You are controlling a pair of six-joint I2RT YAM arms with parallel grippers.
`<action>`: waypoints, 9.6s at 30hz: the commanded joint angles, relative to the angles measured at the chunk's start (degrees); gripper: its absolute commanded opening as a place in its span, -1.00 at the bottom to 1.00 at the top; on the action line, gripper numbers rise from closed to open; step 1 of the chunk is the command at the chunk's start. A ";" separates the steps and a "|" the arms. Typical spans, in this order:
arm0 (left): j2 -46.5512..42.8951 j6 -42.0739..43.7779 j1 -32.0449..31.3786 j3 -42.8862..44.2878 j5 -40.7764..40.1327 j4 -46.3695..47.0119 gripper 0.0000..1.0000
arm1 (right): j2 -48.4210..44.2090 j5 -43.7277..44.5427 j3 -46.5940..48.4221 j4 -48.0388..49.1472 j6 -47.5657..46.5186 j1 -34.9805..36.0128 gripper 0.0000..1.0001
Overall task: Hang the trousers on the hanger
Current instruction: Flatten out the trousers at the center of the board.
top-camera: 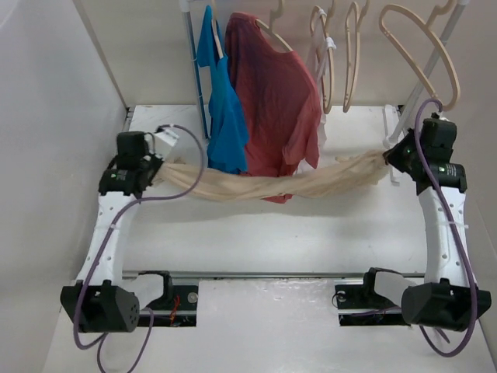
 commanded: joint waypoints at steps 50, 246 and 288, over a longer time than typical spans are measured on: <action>37.64 2.86 27.93 3.37 -5.88 -0.10 -0.80 | 1.21 -10.88 0.11 -4.49 -7.07 -7.77 -1.00; 32.46 8.47 20.38 21.13 -7.27 3.60 -1.00 | 20.64 10.67 2.57 3.94 -6.89 -8.30 -1.00; 21.03 10.67 32.42 -1.89 -15.28 -10.03 -1.00 | 6.93 -3.76 -24.67 9.84 9.44 -14.54 0.60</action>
